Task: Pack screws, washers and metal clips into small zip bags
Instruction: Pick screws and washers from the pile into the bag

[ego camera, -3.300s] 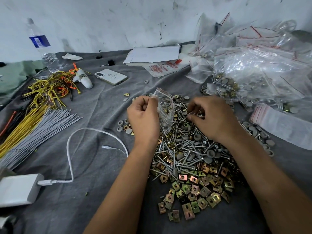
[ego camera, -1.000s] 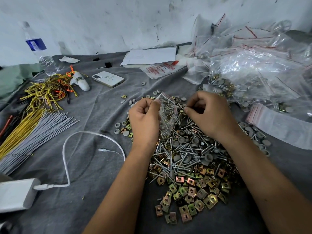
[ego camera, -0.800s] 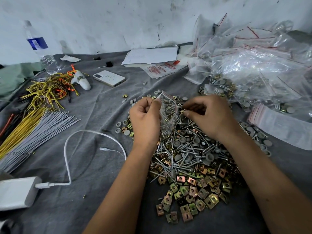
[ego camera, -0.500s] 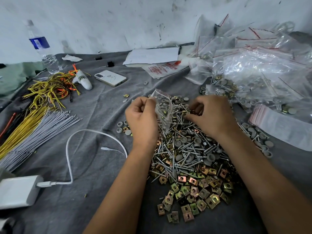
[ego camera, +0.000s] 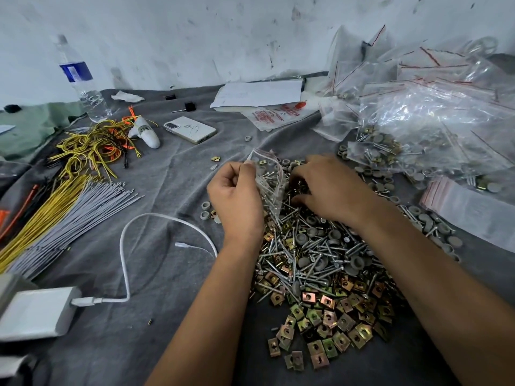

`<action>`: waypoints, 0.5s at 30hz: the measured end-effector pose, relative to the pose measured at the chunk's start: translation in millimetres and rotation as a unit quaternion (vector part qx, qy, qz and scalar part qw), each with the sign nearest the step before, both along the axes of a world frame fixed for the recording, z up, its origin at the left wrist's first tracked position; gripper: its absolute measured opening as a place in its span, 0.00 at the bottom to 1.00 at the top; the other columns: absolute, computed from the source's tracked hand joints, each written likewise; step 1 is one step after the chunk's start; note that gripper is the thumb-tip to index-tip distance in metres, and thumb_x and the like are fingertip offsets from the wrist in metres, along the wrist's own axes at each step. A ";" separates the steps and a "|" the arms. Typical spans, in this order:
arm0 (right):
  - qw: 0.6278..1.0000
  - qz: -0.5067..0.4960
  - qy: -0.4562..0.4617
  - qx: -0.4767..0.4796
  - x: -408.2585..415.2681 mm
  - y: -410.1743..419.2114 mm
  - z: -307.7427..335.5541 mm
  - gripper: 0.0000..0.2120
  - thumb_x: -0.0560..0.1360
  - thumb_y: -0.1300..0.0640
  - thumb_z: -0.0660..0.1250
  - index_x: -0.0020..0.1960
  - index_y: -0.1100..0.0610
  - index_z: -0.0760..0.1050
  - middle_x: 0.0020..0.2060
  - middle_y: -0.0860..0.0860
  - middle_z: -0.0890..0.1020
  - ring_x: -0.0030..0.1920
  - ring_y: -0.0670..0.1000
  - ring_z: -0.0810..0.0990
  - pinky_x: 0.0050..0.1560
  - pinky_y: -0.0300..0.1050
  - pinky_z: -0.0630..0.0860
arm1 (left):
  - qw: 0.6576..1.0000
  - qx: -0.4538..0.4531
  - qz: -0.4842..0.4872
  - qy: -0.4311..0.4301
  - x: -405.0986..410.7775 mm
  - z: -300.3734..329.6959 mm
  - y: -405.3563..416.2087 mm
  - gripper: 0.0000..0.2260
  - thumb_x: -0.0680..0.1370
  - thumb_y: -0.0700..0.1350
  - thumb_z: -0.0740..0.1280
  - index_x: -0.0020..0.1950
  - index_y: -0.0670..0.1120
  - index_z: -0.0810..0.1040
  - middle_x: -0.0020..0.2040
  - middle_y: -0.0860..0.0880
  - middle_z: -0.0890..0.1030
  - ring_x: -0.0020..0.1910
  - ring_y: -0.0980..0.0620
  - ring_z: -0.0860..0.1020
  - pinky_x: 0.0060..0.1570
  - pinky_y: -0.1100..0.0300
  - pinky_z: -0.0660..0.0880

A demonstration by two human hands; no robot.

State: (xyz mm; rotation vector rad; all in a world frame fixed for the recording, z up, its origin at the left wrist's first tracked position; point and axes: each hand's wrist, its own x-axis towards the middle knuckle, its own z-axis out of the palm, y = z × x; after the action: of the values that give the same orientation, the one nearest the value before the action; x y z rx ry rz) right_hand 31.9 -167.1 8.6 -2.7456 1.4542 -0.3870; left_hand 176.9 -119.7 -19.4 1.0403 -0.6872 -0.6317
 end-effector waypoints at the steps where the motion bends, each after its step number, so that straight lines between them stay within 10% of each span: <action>1: 1.000 -0.005 0.005 -0.001 0.3 -1.8 -1.6 0.17 0.75 0.45 0.75 0.59 0.52 0.81 0.54 0.53 0.79 0.59 0.55 0.78 0.61 0.54 0.76 | 1.000 0.000 0.000 0.001 0.0 0.0 0.0 0.18 0.74 0.42 0.67 0.26 0.52 0.67 0.26 0.53 0.64 0.28 0.51 0.59 0.32 0.56 0.58; 8: 1.000 0.002 -0.017 -0.025 -8.8 -5.9 -18.4 0.10 0.81 0.53 0.66 0.54 0.57 0.82 0.51 0.54 0.78 0.56 0.54 0.76 0.56 0.50 0.75 | 1.000 0.004 0.003 0.006 0.8 1.3 1.1 0.18 0.74 0.42 0.66 0.26 0.52 0.67 0.26 0.53 0.64 0.28 0.51 0.59 0.32 0.57 0.57; 15: 0.944 0.010 -0.328 0.012 -26.6 4.2 -12.3 0.08 0.75 0.54 0.76 0.52 0.55 0.86 0.44 0.48 0.85 0.41 0.40 0.79 0.43 0.41 0.78 | 0.998 0.019 -0.010 -0.063 -1.4 0.3 2.3 0.14 0.75 0.41 0.67 0.30 0.46 0.69 0.28 0.48 0.66 0.31 0.48 0.63 0.33 0.52 0.62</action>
State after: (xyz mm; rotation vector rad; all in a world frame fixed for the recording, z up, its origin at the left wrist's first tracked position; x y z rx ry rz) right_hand 5.3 -162.9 -3.7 -2.2514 1.2211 -1.1338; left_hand 175.4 -117.4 -19.1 1.1174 -0.7984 -0.6025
